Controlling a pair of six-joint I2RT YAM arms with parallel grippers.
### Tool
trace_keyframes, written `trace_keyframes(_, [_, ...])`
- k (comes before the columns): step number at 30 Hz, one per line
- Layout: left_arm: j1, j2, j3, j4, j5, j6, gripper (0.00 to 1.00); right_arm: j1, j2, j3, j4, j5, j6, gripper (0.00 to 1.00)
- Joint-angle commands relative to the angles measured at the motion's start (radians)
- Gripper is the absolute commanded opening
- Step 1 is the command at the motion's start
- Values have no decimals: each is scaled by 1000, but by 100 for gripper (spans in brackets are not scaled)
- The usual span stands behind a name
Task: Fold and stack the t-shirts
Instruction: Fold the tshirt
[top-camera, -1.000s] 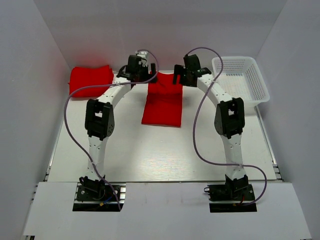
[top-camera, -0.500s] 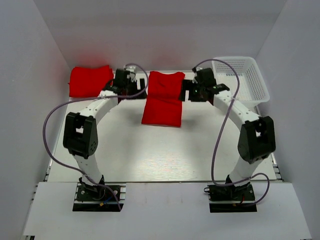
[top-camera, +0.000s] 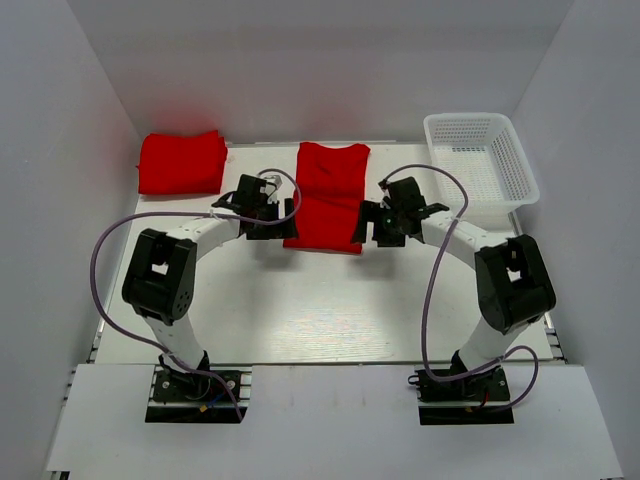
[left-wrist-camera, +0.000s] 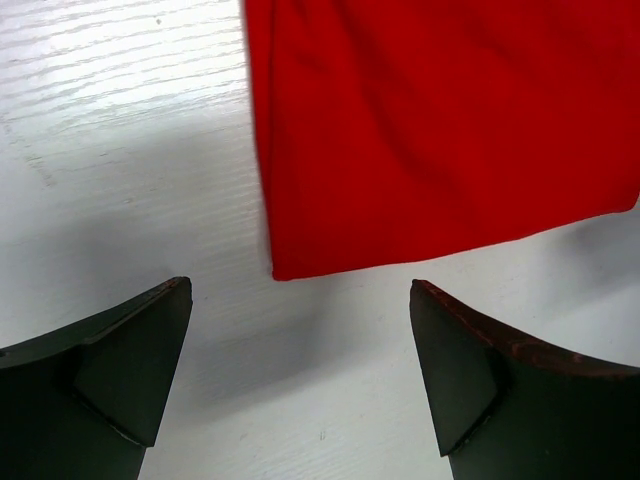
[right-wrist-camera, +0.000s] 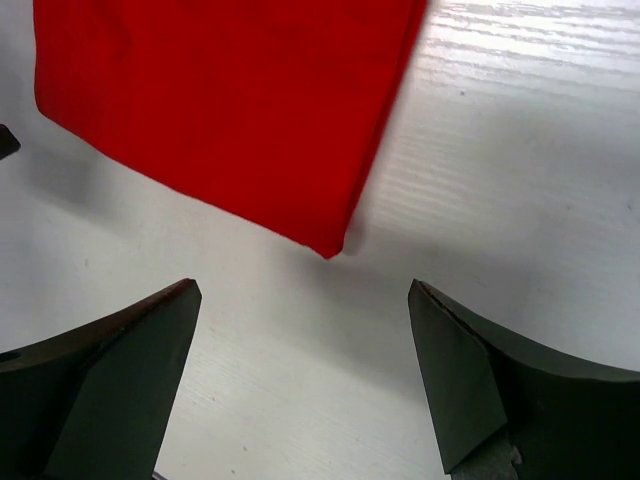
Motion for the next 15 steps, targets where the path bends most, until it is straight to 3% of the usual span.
trace_keyframes(1, [-17, 7, -11, 48, 11, -5, 100, 2, 47, 12, 82, -44, 34, 90])
trace_keyframes(9, [-17, 84, 22, 68, 20, 6, 96, 3, 147, 37, 113, -99, 37, 90])
trace_keyframes(13, [-27, 106, -17, 112, 42, 15, 82, 3, 178, 23, 140, -113, 53, 90])
trace_keyframes(15, [-36, 118, -29, 123, 51, 15, 75, 2, 188, 21, 143, -120, 59, 86])
